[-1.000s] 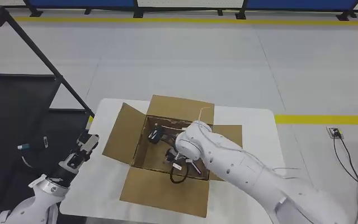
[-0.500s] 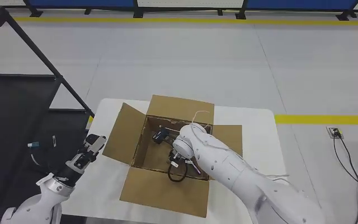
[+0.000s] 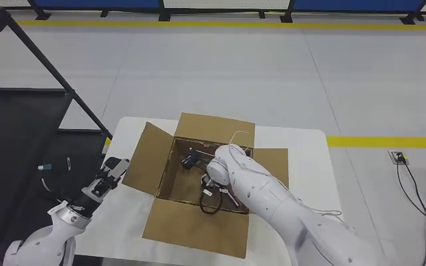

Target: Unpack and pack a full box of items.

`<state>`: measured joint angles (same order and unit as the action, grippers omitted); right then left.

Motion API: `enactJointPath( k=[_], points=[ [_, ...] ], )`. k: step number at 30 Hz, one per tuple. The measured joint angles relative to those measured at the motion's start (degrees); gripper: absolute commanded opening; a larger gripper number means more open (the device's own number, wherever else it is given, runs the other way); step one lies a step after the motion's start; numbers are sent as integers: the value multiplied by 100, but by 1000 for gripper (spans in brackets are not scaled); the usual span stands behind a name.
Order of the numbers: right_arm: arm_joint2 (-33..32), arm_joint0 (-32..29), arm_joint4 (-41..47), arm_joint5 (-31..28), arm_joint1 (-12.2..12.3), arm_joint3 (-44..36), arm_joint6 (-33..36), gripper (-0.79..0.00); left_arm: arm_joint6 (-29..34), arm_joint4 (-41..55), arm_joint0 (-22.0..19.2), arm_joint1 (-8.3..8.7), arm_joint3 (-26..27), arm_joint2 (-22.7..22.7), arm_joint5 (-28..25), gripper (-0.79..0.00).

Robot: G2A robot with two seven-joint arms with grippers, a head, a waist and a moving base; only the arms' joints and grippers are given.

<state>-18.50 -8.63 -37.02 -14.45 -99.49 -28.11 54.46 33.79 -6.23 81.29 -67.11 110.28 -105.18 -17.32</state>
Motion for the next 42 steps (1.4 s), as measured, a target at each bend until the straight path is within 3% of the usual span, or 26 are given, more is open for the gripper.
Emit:
enactJointPath(
  k=[8, 14, 17, 20, 24, 30, 36, 42],
  points=[
    [-405, 297, 165, -457, 198, -532, 338, -785, -20, -33, -42, 30, -9, 129, 29, 0],
    [-875, 367, 60, -495, 605, -1590, 1058, -785, -7, -99, -116, 51, -22, 287, 44, 0],
    [-1287, 224, -167, -286, 929, -2367, 1367, -785, -18, -123, -145, 61, -21, 338, 55, 0],
    [-1895, -139, -505, -17, 1332, -3372, 1762, -785, -24, -125, -164, 72, -15, 377, 62, 0],
    [-3084, -1124, -1228, 423, 1932, -5126, 2475, -785, -40, -115, -187, 86, 21, 419, 72, 0],
    [-4678, -2618, -1999, 661, 2436, -7017, 3071, -785, -19, -105, -266, 106, 60, 528, 103, 0],
    [-5702, -3357, -2454, 1002, 2629, -7376, 2946, -785, 35, -148, -367, 122, 60, 684, 127, 0],
    [-6430, -3546, -2656, 1324, 2739, -6727, 2579, -785, 34, -149, -366, 122, 60, 682, 128, 0]
  ],
)
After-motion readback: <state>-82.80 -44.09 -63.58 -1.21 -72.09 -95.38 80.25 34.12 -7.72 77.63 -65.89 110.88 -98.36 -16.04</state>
